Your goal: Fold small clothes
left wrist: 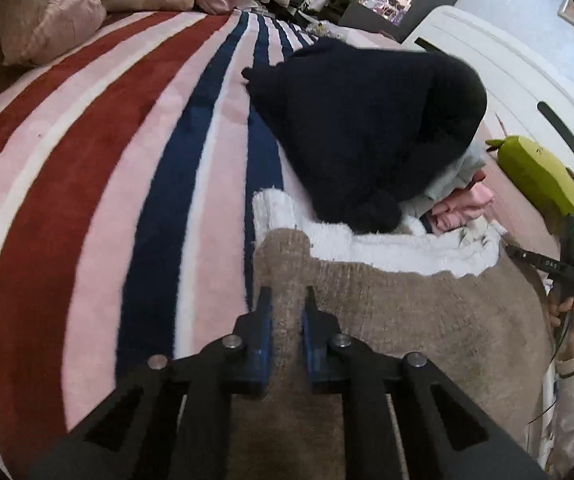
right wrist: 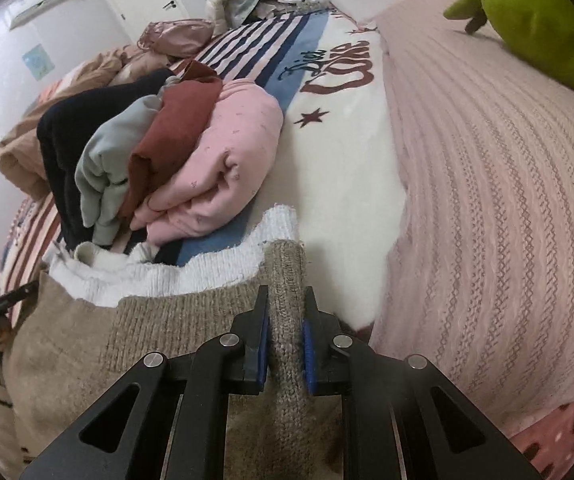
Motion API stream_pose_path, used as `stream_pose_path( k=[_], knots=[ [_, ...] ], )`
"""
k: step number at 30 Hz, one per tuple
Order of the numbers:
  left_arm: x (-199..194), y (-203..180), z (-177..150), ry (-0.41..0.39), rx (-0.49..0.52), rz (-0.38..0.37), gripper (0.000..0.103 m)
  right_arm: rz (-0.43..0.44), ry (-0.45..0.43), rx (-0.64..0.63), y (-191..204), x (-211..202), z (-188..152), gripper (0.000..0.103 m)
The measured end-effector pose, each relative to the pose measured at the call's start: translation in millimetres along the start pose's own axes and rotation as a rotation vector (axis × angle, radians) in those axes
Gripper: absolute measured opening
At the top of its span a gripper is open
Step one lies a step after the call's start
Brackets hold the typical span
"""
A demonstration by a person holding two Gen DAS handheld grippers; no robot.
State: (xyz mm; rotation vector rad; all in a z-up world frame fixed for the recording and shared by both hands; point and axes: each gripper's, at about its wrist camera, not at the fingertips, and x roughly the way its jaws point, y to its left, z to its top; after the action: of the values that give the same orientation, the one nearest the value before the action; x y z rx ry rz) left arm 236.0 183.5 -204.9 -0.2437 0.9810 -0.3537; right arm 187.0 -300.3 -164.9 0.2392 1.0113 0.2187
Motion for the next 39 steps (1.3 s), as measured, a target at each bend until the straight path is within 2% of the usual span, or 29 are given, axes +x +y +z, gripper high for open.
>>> stream_pose_path(
  k=[2,4,6,9,11,13,14,15,17,18,19,21,25,27,30,33,35,36,37,39],
  knots=[
    [-11.6,1.4,2.4,-0.056,0.000,0.048,0.009,-0.002,-0.030,-0.003,2.7,-6.6,4.1,0.008],
    [-29.9,8.6,8.2,-0.132,-0.049,0.051,0.008,-0.001,-0.069,-0.008,6.4,-17.8,10.3,0.008],
    [-37.4,12.3,12.0,-0.159,-0.064,0.059,0.008,-0.008,-0.088,-0.016,10.6,-24.7,15.6,0.008],
    [-25.7,12.6,14.2,-0.137,-0.060,0.103,0.009,-0.048,-0.083,-0.036,17.0,-20.5,20.0,0.008],
    [-13.1,14.5,10.1,-0.106,-0.060,0.126,0.011,-0.074,-0.045,-0.032,16.2,-6.0,18.7,0.008],
    [-4.2,16.8,4.3,-0.070,-0.072,0.130,0.016,-0.076,0.002,-0.015,11.6,6.7,15.1,0.011],
    [-5.3,18.1,2.8,-0.066,-0.075,0.135,0.024,-0.074,0.020,-0.007,8.6,10.2,12.6,0.012],
    [-9.6,19.5,-0.1,-0.067,-0.075,0.139,0.037,-0.074,0.024,-0.002,6.0,9.1,10.6,0.016],
    [-28.6,19.8,-9.0,-0.087,-0.068,0.143,0.053,-0.083,0.009,0.003,1.5,-3.1,6.2,0.035],
    [-39.8,18.6,-14.9,-0.098,-0.061,0.139,0.054,-0.095,-0.008,-0.007,0.8,-12.5,3.6,0.049],
    [-52.3,17.6,-22.6,-0.111,-0.055,0.139,0.055,-0.117,-0.033,-0.029,2.6,-26.0,-1.2,0.057],
    [-81.8,14.5,-44.9,-0.144,-0.066,0.139,0.064,-0.145,-0.073,-0.065,10.1,-50.9,-14.4,0.057],
    [-127.8,-2.9,-104.3,-0.186,-0.078,0.073,0.073,0.000,-0.142,-0.132,43.4,-97.7,-62.5,0.057],
    [-137.5,-10.0,-126.6,-0.198,-0.105,0.019,0.088,0.058,-0.173,-0.169,66.0,-110.5,-89.5,0.057],
    [-140.1,-20.9,-157.9,-0.208,-0.165,-0.137,0.089,0.097,-0.224,-0.193,98.3,-113.1,-122.0,0.063],
    [-124.4,-34.3,-176.3,-0.188,-0.215,-0.166,0.090,0.133,-0.266,-0.221,133.5,-99.8,-143.7,0.063],
    [-108.9,-38.7,-183.3,-0.170,-0.251,-0.173,0.090,0.177,-0.259,-0.221,150.5,-83.2,-151.1,0.062],
    [-101.2,-40.0,-186.9,-0.163,-0.271,-0.187,0.090,0.200,-0.247,-0.217,158.0,-74.5,-154.7,0.054],
    [-93.3,-41.1,-190.4,-0.160,-0.298,-0.219,0.090,0.228,-0.228,-0.214,167.7,-64.2,-157.6,0.042],
    [-79.5,-45.2,-198.7,-0.173,-0.368,-0.314,0.090,0.252,-0.218,-0.208,179.5,-54.0,-160.9,0.027]
  ],
)
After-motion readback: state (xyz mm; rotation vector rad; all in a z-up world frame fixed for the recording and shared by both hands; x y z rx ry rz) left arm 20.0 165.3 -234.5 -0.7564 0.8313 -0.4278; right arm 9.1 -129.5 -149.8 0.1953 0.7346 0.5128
